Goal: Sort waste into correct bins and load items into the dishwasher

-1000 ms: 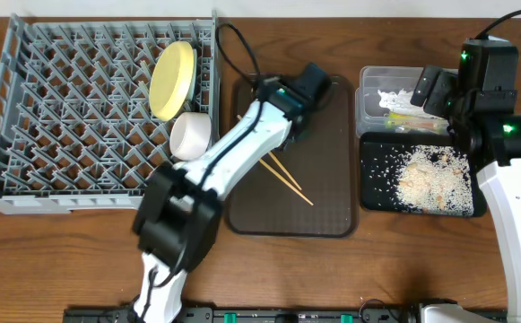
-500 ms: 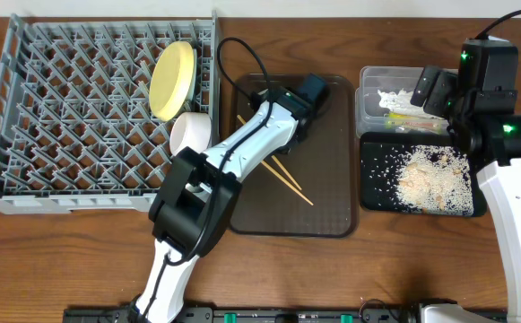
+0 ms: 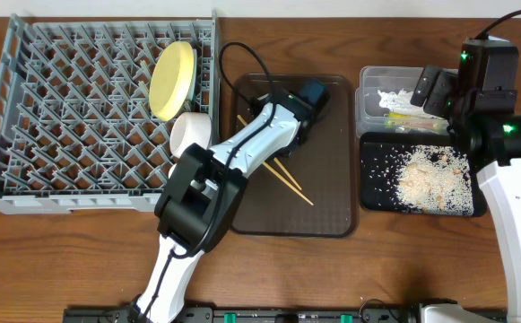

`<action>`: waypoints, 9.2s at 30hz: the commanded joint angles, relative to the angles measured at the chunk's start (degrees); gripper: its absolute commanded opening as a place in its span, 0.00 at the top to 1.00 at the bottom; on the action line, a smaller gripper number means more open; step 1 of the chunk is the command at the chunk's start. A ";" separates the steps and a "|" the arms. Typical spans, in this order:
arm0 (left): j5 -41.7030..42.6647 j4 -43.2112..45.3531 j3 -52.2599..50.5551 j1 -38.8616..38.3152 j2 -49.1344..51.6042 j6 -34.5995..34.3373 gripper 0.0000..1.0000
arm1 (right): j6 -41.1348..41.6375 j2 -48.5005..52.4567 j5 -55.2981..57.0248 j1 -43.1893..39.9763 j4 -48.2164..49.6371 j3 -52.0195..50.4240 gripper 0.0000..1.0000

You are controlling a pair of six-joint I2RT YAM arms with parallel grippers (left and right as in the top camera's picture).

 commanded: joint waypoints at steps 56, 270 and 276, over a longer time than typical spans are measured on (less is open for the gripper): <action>-8.59 -9.40 -4.46 31.23 -25.05 70.88 0.93 | 0.63 -0.26 1.01 -0.52 -1.20 0.07 0.01; 4.11 31.12 -78.77 30.86 -98.38 39.04 0.11 | 0.61 -0.26 0.98 -0.52 -1.20 0.07 0.01; 8.79 34.25 -78.77 30.86 -96.41 48.63 0.14 | 0.63 -0.28 0.98 -0.52 -1.20 0.07 0.01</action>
